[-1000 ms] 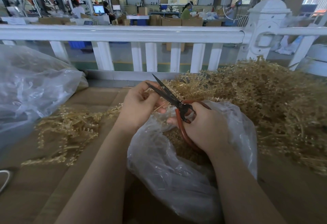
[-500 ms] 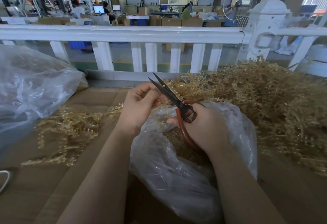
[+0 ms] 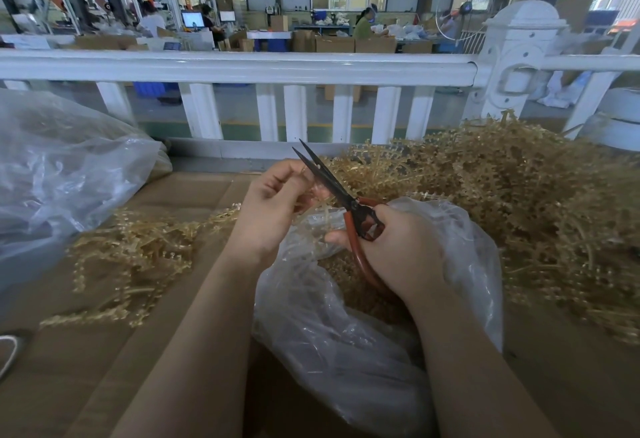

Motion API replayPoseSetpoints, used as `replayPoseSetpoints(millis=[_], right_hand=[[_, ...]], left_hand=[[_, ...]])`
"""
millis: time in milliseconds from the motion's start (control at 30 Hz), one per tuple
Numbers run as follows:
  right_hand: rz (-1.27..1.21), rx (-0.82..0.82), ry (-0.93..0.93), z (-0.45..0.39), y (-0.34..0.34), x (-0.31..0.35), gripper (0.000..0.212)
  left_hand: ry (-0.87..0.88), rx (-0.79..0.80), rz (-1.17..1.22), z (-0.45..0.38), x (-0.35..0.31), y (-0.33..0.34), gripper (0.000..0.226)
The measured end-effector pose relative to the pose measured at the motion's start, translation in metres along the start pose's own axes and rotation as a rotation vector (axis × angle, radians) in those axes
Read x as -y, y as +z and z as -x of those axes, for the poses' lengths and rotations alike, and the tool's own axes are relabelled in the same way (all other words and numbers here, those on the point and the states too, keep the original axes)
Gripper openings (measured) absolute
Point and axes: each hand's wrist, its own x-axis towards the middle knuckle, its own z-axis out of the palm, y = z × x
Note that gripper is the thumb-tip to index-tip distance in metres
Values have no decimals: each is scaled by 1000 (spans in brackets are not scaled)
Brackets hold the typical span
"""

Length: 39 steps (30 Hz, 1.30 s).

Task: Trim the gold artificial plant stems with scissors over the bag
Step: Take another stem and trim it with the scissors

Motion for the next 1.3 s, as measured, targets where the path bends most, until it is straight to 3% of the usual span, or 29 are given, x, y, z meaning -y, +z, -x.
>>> replayPoseSetpoints(millis=[300, 500, 667, 833, 967, 1233, 1300], right_hand=[[72, -35, 4, 0, -1, -2, 73], [102, -46, 3, 0, -2, 0, 75], [84, -20, 4, -2, -3, 1, 64], [-130, 3, 88, 0, -2, 2, 54], [-364, -58, 170, -2, -4, 2, 66], [-628, -131, 245, -5, -4, -4, 82], [-681, -108, 267, -6, -5, -5, 72]], left_hand=[[-2, 30, -11, 1, -4, -2, 17], [-6, 7, -15, 1, -4, -2, 19], [-12, -2, 24, 3, -7, 0, 17], [-72, -110, 88, 1, -7, -1, 18], [-91, -157, 120, -1, -7, -5, 20], [-111, -99, 57, 0, -8, -3, 24], [-114, -53, 56, 0, -9, -1, 23]])
